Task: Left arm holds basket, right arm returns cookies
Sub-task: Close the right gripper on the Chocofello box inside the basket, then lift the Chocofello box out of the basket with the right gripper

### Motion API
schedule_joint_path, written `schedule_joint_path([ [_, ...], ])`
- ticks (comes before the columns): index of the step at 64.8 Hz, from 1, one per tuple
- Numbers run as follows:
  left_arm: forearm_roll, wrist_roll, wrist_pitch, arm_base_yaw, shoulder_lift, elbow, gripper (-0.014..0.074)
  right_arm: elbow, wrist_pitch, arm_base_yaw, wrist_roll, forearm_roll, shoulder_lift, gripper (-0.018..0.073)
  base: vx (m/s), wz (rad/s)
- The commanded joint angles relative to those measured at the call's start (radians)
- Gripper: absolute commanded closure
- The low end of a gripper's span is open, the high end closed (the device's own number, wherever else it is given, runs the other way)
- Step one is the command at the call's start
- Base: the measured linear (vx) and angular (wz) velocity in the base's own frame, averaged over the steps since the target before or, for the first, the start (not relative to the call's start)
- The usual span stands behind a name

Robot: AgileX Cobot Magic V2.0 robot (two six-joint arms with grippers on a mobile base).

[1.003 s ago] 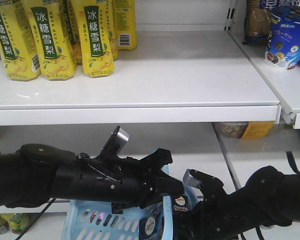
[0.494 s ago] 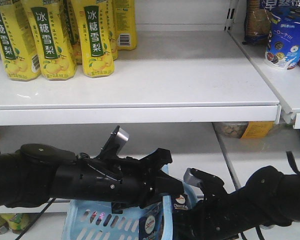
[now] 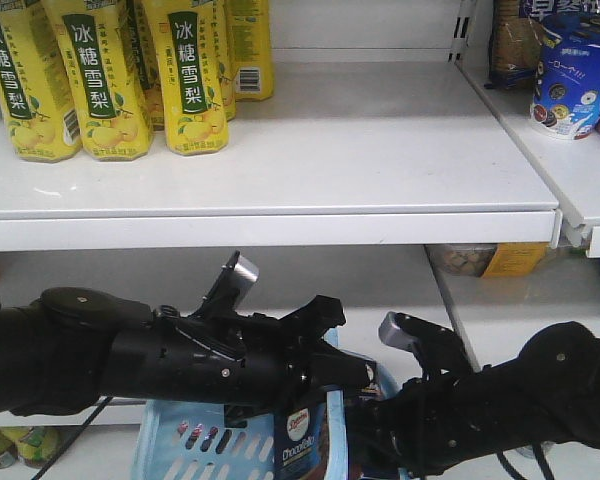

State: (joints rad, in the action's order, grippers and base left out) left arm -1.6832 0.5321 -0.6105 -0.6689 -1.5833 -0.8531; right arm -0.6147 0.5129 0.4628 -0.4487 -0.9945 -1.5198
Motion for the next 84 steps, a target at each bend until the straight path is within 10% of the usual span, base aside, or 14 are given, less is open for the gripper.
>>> schedule_joint_path([
  [1,-0.052,-0.002,-0.046,-0.002,0.043,-0.029,0.0603,-0.019,0.005,-0.044,0.05,0.036,0.071,0.0288,0.0,0.0],
  [20,-0.052,-0.002,-0.046,-0.002,0.043,-0.029,0.0603,-0.018,0.107,-0.192,0.102,0.136,0.265,0.0288,0.0,0.0],
  [84,-0.052,-0.002,-0.046,-0.002,0.043,-0.029,0.0603,-0.042,0.287,-0.19,0.522,0.434,1.036,0.0288,0.0,0.0],
])
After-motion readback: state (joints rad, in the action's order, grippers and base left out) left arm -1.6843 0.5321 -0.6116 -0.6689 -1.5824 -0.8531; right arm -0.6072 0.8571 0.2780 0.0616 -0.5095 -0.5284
